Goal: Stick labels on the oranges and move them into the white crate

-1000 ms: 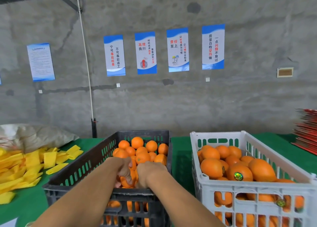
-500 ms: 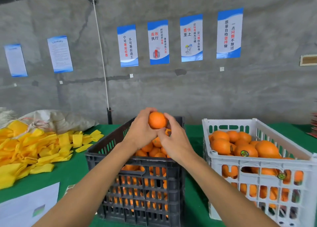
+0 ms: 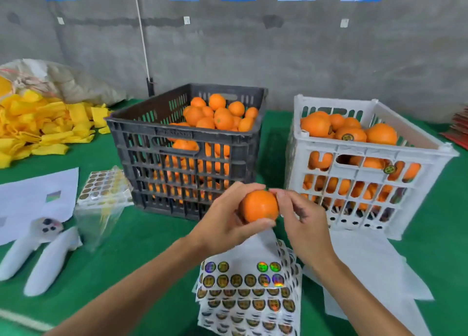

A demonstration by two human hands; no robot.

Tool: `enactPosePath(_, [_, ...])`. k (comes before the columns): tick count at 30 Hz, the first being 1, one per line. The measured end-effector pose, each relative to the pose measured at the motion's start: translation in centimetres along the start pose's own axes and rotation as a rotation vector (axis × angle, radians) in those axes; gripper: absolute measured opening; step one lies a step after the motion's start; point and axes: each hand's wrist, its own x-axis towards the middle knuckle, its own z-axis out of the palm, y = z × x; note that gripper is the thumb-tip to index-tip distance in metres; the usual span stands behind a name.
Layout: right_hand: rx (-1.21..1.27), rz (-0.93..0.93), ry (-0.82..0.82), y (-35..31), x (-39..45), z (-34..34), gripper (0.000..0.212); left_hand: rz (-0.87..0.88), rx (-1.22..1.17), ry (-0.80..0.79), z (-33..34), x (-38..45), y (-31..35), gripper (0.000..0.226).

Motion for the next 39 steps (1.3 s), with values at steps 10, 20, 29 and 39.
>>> enactPosePath(10, [-0.332, 0.143, -0.657, 7.6, -4.4, -1.1, 0.059, -0.341, -0.169, 0.206, 4.6, -2.5, -7.2, 0.053])
enactPosePath(20, [-0.278, 0.066, -0.580, 8.3, -4.1, 0.2, 0.038, -0.373, -0.226, 0.199, 4.5, -2.4, -7.6, 0.054])
enactPosePath(29, [-0.309, -0.099, -0.485, 7.9, -4.5, 0.4, 0.025, -0.370, -0.230, 0.177, 4.5, -2.4, -7.8, 0.050])
enactPosePath(39, [-0.259, 0.120, -0.527, 8.4, -4.4, 0.1, 0.029, -0.346, -0.194, 0.164, 4.7, -2.4, -8.1, 0.047])
